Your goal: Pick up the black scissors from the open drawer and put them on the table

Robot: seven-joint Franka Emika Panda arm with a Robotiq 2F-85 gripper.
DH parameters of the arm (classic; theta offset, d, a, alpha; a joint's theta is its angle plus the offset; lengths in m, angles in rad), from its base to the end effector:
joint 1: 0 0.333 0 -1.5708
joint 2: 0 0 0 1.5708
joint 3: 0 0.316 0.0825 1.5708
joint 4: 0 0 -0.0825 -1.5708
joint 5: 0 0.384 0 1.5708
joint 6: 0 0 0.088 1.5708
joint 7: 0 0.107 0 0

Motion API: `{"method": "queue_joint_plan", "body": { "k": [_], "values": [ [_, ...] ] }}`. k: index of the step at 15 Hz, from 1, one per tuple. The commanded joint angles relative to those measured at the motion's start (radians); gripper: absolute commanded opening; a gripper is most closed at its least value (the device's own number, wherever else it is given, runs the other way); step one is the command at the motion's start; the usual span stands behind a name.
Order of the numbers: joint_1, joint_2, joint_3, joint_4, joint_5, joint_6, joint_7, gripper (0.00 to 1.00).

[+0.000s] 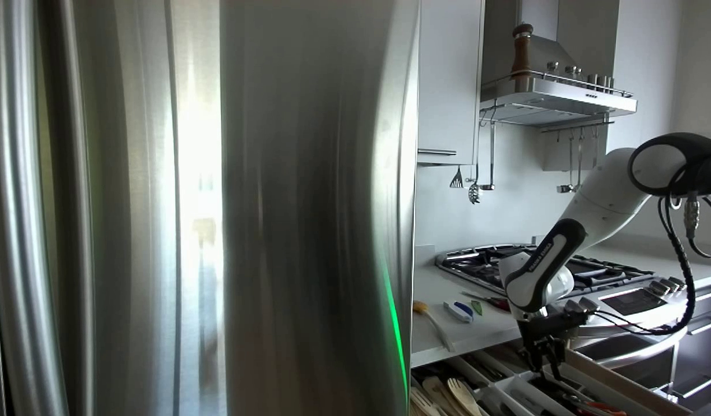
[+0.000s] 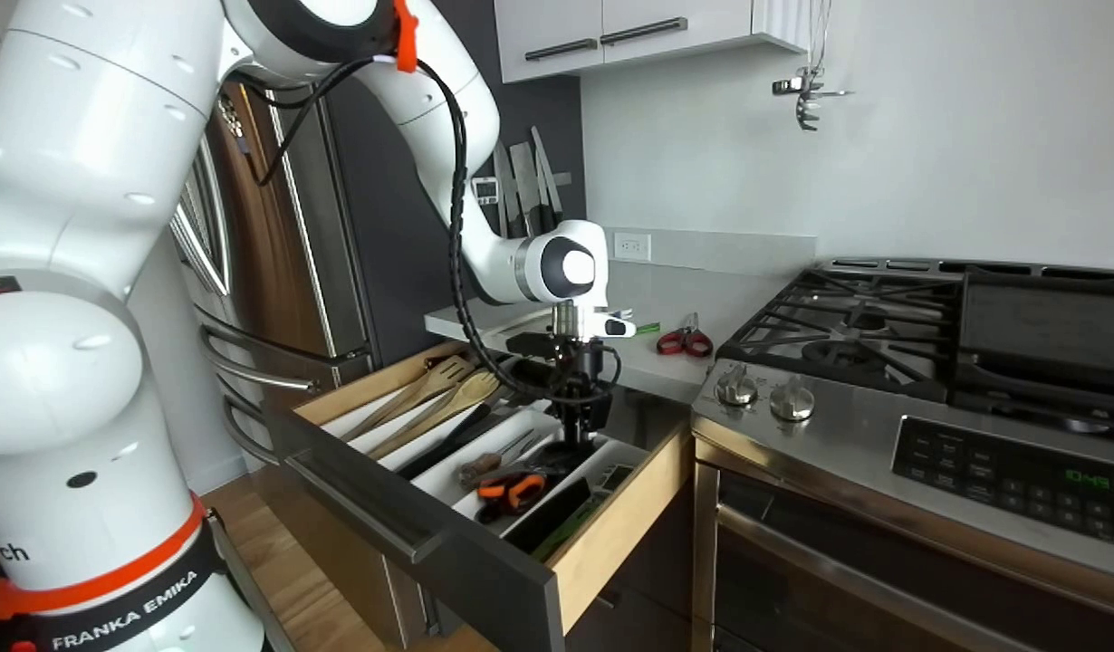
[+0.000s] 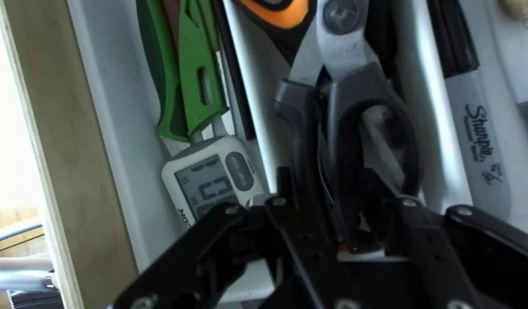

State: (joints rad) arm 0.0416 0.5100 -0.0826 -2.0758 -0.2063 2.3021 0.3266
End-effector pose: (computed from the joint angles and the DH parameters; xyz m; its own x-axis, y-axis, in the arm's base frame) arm 0.5535 -0.0282 0.1598 0.9477 -0.2228 -0.2285 -0.1689 -0.9576 0.2333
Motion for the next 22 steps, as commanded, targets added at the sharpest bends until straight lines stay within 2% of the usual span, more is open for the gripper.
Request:
{"method": "queue_joint_plan", "body": {
  "k": [1, 10, 16, 19, 21, 22],
  "values": [
    [0.014, 0.038, -0.012, 0.031, -0.005, -0.005, -0.021, 0.46],
    [0.036, 0.091, -0.013, 0.07, -0.013, -0.039, -0.032, 0.45],
    [0.039, 0.122, -0.017, 0.105, -0.014, -0.075, -0.036, 0.51],
    [0.043, 0.146, -0.024, 0.13, -0.018, -0.103, -0.03, 0.57],
    [0.04, 0.147, -0.016, 0.135, -0.013, -0.111, -0.044, 0.52],
    [0.039, 0.142, -0.013, 0.133, -0.01, -0.111, -0.05, 0.31]
  ]
}}
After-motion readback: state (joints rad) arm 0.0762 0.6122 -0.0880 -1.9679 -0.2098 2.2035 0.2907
